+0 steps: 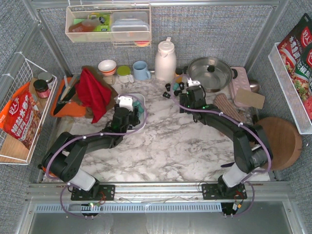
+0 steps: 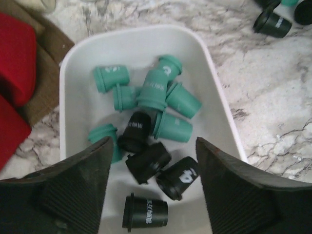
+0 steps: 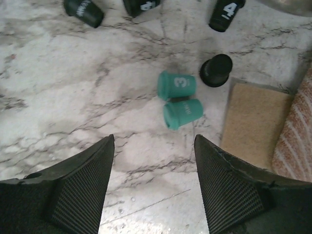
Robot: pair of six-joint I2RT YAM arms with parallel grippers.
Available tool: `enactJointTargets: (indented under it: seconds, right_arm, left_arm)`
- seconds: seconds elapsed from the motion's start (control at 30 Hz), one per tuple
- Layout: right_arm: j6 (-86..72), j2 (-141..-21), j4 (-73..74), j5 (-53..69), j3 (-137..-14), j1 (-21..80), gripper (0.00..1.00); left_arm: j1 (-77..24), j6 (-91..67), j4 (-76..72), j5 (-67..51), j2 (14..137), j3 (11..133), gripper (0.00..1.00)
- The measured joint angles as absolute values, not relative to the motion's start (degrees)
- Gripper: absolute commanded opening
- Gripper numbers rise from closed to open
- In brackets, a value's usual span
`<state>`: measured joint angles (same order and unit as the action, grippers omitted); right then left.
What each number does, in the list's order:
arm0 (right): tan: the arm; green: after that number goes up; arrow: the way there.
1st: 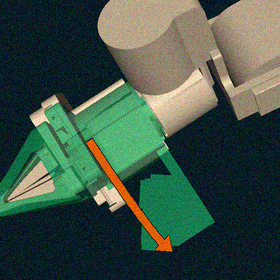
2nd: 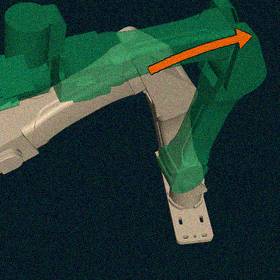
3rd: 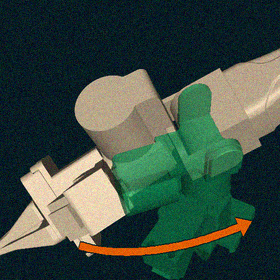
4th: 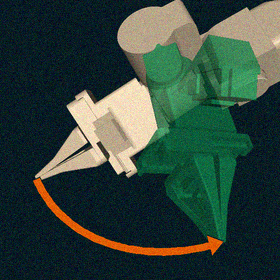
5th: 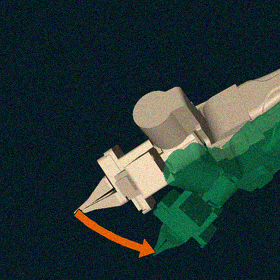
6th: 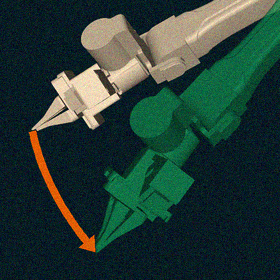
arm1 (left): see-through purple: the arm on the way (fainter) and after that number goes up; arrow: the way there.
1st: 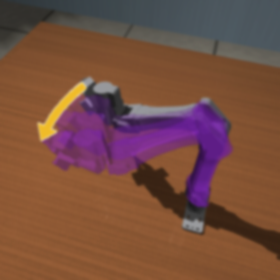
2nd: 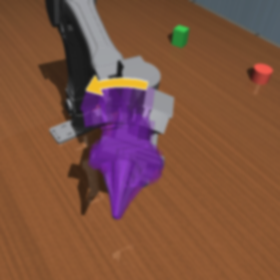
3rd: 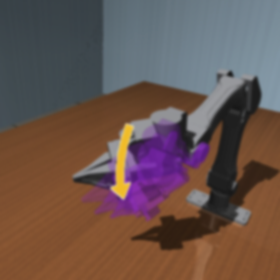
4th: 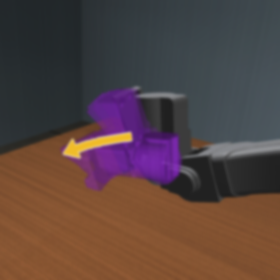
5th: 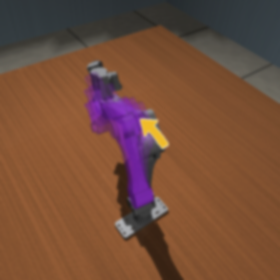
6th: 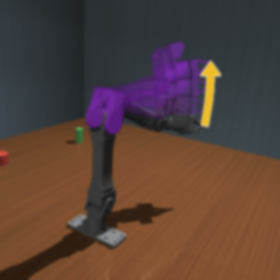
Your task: Mix the coffee capsules in the storage basket
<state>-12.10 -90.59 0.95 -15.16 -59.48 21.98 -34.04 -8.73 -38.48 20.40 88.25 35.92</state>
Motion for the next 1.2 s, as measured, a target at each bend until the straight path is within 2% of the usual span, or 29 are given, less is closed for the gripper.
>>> enactJointTargets:
  seconds: [0.1,0.13,0.47,0.73,1.03,1.2]
  right_arm:
    - [-12.1,-93.7,1.4,-14.9,-61.0,19.8,0.73]
    - [-12.2,-94.9,1.7,-14.4,-61.6,19.0,0.74]
    - [-14.5,-105.8,5.9,-3.1,-67.6,11.1,0.76]
    - [-15.8,-109.8,7.9,3.2,-70.6,9.8,0.75]
    - [-16.6,-112.2,10.4,3.1,-73.4,9.7,0.70]
    - [-17.1,-112.2,10.7,1.7,-73.4,9.8,0.72]
  left_arm:
    - [-34.1,-11.4,-35.7,22.0,88.2,35.6,0.98]
    - [-34.0,-12.2,-35.1,22.8,87.9,35.4,0.99]
    - [-34.0,-12.6,-34.8,25.2,79.7,33.4,0.99]
    - [-34.1,-12.4,-36.0,24.9,77.7,31.4,0.99]
    - [-34.1,-12.5,-36.3,24.0,77.8,31.2,0.99]
    - [-34.1,-13.0,-36.4,23.8,78.0,31.1,0.99]
